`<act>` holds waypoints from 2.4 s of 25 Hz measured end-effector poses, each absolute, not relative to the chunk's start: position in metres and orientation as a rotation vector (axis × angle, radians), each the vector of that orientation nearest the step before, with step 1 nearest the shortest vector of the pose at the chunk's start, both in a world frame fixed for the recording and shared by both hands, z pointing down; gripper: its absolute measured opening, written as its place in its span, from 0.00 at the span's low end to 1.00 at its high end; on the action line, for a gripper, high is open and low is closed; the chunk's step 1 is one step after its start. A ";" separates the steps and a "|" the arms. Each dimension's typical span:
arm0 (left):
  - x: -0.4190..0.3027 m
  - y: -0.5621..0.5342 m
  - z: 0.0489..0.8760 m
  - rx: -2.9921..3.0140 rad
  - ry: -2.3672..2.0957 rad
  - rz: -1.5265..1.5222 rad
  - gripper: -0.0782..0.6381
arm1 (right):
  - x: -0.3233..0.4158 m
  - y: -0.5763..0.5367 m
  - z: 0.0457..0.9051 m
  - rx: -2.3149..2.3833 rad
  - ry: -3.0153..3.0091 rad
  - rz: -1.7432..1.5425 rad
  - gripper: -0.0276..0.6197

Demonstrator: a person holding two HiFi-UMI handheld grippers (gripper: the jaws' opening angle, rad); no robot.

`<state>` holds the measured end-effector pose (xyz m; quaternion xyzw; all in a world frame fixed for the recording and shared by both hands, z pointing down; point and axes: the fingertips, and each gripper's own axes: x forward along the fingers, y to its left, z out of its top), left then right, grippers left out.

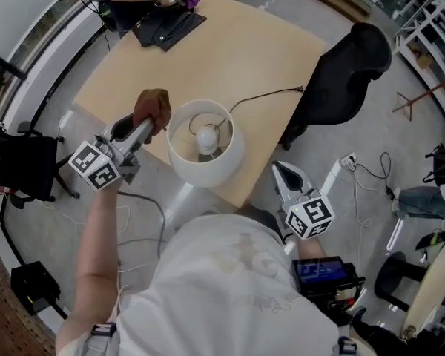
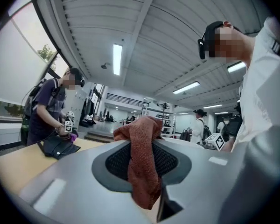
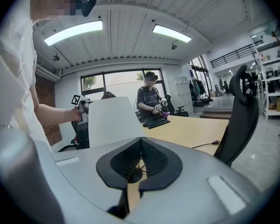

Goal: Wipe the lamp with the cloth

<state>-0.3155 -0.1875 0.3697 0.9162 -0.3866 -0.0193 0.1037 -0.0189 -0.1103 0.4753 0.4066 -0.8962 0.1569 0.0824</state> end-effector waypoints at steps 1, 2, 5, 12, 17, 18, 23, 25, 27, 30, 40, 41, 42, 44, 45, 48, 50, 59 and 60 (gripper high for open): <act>-0.311 -0.191 0.364 2.733 -1.086 -0.042 0.26 | -0.017 -0.110 0.476 1.220 -2.674 0.470 0.06; -0.307 -0.193 0.360 2.760 -1.038 -0.021 0.26 | -0.015 -0.110 0.477 1.228 -2.671 0.473 0.06; -0.300 -0.198 0.359 2.816 -0.951 0.061 0.26 | -0.012 -0.111 0.478 1.248 -2.661 0.471 0.06; -0.281 -0.219 0.390 2.783 -0.947 0.240 0.26 | 0.021 -0.118 0.487 1.302 -2.632 0.525 0.06; -0.283 -0.235 0.445 2.725 -0.948 0.376 0.25 | 0.033 -0.127 0.495 1.328 -2.618 0.554 0.06; -0.284 -0.239 0.457 2.706 -0.949 0.408 0.25 | 0.036 -0.129 0.496 1.332 -2.617 0.558 0.06; -0.289 -0.250 0.501 2.627 -0.956 0.503 0.25 | 0.046 -0.138 0.500 1.354 -2.609 0.573 0.06; -0.293 -0.252 0.513 2.603 -0.961 0.521 0.26 | 0.046 -0.137 0.503 1.350 -2.610 0.583 0.06; -0.297 -0.255 0.511 2.593 -0.977 0.500 0.26 | 0.043 -0.136 0.505 1.337 -2.615 0.584 0.06; -0.299 -0.264 0.474 2.632 -0.986 0.392 0.26 | 0.040 -0.139 0.505 1.332 -2.626 0.587 0.06; -0.238 -0.256 0.349 2.901 -0.536 0.317 0.26 | 0.035 -0.144 0.501 1.351 -2.648 0.602 0.06; -0.232 -0.255 0.350 2.911 -0.488 0.341 0.26 | 0.035 -0.144 0.501 1.355 -2.646 0.603 0.06; -0.227 -0.254 0.354 2.915 -0.450 0.369 0.26 | 0.037 -0.145 0.501 1.360 -2.643 0.604 0.06; -0.222 -0.256 0.364 2.904 -0.416 0.409 0.26 | 0.039 -0.146 0.501 1.373 -2.636 0.606 0.06; -0.222 -0.259 0.370 2.893 -0.413 0.422 0.26 | 0.041 -0.146 0.501 1.377 -2.633 0.606 0.06; -0.223 -0.267 0.397 2.861 -0.399 0.483 0.26 | 0.042 -0.147 0.503 1.382 -2.622 0.609 0.06; -0.221 -0.270 0.421 2.834 -0.374 0.527 0.26 | 0.042 -0.146 0.504 1.379 -2.611 0.619 0.06; -0.215 -0.280 0.485 2.695 -0.370 0.622 0.26 | 0.044 -0.148 0.511 1.384 -2.583 0.651 0.06; -0.216 -0.282 0.493 2.683 -0.372 0.656 0.26 | 0.044 -0.149 0.512 1.383 -2.583 0.654 0.06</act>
